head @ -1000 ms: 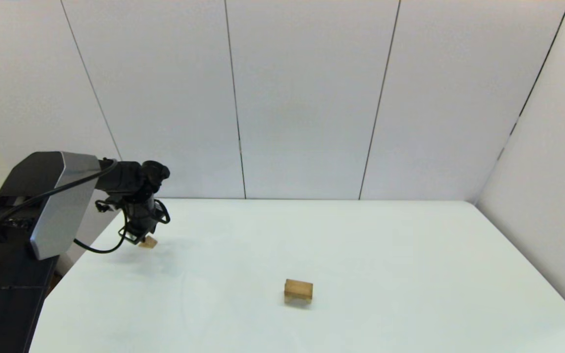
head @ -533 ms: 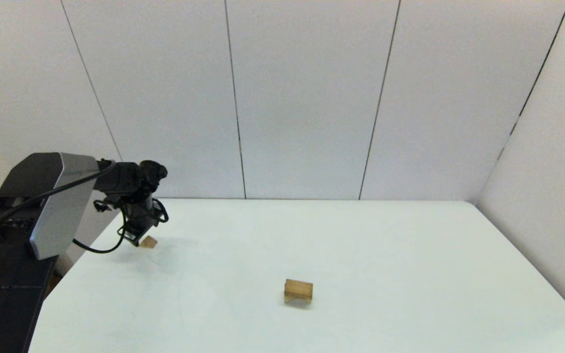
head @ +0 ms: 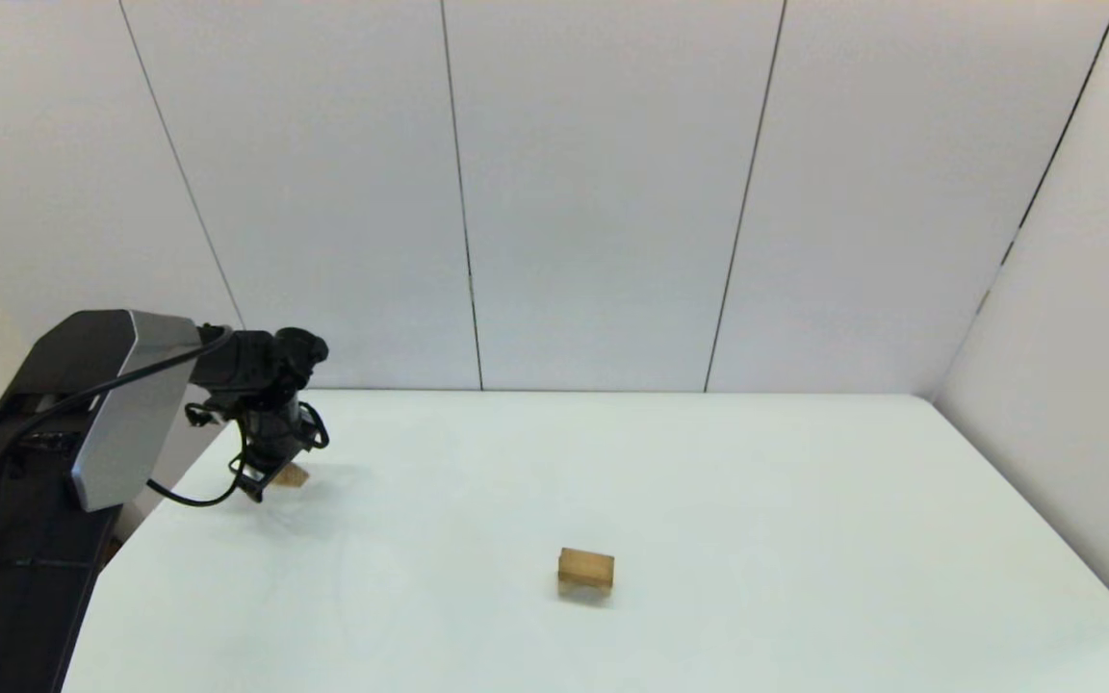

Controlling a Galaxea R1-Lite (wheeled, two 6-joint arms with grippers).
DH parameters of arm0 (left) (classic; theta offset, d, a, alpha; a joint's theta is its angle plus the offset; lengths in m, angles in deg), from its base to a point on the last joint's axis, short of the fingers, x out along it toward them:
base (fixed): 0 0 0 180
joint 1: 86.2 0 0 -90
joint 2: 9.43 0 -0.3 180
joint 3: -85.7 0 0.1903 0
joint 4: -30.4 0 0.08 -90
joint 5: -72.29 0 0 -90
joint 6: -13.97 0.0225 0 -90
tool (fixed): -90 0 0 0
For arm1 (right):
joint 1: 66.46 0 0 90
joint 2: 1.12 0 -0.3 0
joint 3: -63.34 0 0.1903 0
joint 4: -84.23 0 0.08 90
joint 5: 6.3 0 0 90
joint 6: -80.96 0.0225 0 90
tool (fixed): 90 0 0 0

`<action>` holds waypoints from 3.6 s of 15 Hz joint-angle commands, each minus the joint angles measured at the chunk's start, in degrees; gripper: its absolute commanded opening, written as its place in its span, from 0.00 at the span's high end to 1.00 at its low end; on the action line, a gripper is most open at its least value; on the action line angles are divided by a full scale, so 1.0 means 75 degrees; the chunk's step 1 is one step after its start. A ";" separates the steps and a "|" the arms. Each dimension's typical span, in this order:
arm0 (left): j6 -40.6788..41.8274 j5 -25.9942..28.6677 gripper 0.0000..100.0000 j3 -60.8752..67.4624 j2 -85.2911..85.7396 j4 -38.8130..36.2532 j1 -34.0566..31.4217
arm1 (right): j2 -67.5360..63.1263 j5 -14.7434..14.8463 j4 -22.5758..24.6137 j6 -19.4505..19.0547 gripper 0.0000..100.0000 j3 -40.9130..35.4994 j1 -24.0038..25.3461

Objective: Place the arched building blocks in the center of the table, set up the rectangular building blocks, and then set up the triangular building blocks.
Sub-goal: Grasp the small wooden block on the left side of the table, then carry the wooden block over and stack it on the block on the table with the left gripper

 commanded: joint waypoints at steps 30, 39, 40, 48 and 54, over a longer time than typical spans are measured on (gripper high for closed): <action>-0.0131 -0.0412 1.00 0.0000 -0.0085 0.0250 -0.0060 | 0.0002 -0.0004 0.0006 -0.0008 0.00 0.0000 0.0003; -0.0119 -0.0412 1.00 0.0011 -0.0085 0.0262 -0.0060 | 0.0002 -0.0004 0.0006 -0.0008 0.00 0.0000 0.0003; -0.0154 -0.0400 1.00 0.0023 -0.0003 0.0344 -0.0060 | -0.0010 -0.0004 0.0006 -0.0008 0.00 0.0000 0.0003; 0.1510 0.0549 1.00 0.0058 0.2891 0.1446 0.2120 | -0.0010 -0.0004 0.0006 -0.0008 0.00 0.0000 0.0003; 0.6772 0.2553 1.00 0.0023 0.3829 0.1293 0.3562 | -0.0010 -0.0004 -0.0006 -0.0008 0.00 0.0000 0.0003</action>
